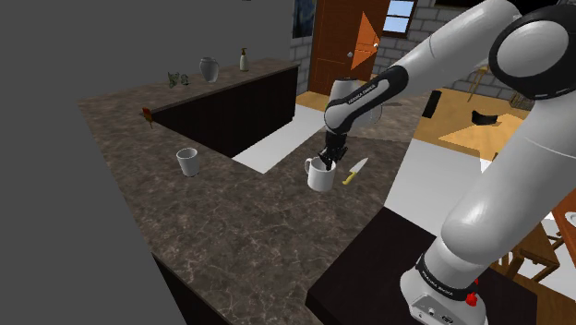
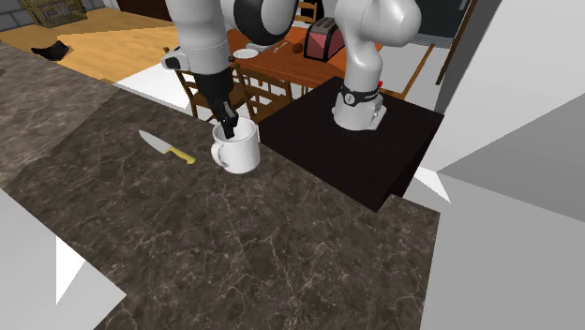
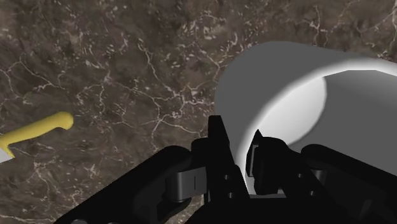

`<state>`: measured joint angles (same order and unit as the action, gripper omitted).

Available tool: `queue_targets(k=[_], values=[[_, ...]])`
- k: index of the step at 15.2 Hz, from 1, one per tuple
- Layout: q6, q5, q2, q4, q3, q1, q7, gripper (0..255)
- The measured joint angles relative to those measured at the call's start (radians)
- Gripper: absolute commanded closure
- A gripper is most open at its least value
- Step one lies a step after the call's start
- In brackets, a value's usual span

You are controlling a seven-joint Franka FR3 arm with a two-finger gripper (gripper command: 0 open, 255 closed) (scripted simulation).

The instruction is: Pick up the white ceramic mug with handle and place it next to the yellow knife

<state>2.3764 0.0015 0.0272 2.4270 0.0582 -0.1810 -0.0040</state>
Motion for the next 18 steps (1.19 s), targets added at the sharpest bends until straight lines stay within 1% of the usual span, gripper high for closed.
queue_targets(k=[2,4,8,18], values=[[0.009,-0.001,-0.014,-0.005,0.027,-0.025,-0.052,255],[0.013,-0.005,-0.004,0.009,0.055,-0.053,-0.104,255],[0.003,-0.008,-0.015,-0.013,0.112,-0.108,-0.213,255],[-0.023,0.022,-0.113,-0.133,0.231,-0.238,-0.484,255]])
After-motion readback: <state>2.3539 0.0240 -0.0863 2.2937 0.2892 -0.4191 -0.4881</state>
